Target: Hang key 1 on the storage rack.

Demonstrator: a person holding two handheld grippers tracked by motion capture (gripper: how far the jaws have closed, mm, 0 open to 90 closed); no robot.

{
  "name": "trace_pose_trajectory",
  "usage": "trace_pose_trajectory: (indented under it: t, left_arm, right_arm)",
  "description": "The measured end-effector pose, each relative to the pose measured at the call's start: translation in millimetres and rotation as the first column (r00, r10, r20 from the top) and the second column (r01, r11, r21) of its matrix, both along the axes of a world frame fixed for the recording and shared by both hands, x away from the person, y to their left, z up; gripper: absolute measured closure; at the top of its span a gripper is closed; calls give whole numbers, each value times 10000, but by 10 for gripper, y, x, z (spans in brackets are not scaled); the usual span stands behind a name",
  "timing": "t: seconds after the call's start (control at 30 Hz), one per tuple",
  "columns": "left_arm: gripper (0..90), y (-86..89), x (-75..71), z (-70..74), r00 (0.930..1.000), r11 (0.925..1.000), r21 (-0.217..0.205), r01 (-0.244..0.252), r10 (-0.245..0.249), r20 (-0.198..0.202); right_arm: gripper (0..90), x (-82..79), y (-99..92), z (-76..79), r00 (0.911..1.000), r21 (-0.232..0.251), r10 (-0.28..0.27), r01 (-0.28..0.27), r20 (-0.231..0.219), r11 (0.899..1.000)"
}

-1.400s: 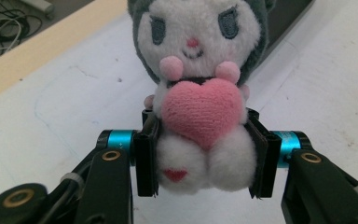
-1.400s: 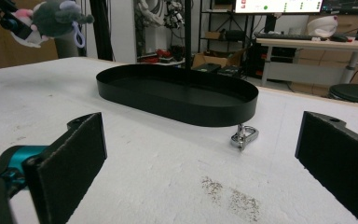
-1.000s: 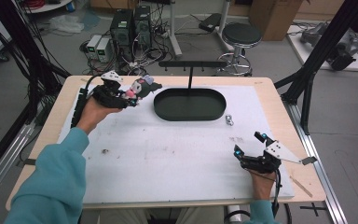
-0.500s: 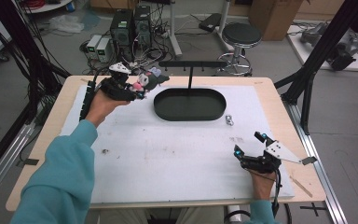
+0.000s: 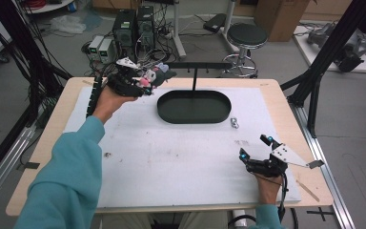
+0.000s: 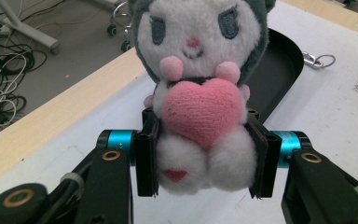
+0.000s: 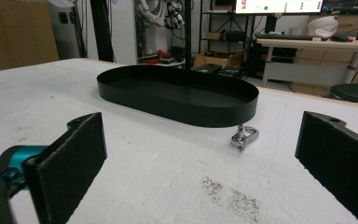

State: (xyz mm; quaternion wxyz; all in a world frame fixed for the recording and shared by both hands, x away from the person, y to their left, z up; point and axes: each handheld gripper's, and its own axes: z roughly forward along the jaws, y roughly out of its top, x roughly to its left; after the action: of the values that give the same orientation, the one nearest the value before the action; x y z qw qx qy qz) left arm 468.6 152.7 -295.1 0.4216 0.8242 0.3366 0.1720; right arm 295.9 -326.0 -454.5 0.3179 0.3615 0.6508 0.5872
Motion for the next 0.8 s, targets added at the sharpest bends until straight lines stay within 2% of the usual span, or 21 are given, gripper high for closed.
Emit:
trace_pose_trajectory:
  t: [0.07, 0.17, 0.5, 0.8]
  left_arm:
    - [549, -9, 10, 4, 10000, 9999, -125, 0, 0, 0]
    - [549, -20, 31, -6, 10000, 10000, 27, -68, 69, -48]
    - [549, -86, 98, 65, 10000, 10000, -43, -42, 42, 16]
    - [549, -123, 115, 57, 9999, 9999, 48, -96, 96, 138]
  right_arm:
    - [10, 0, 0, 0, 10000, 0, 6, -6, 7, 10000]
    - [10, -2, 0, -1, 10000, -20, -4, 4, -3, 10000]
    - [11, -1, 0, -1, 10000, -37, 30, -30, 22, 10000]
    - [10, -1, 0, -1, 10000, -46, 39, -38, 32, 10000]
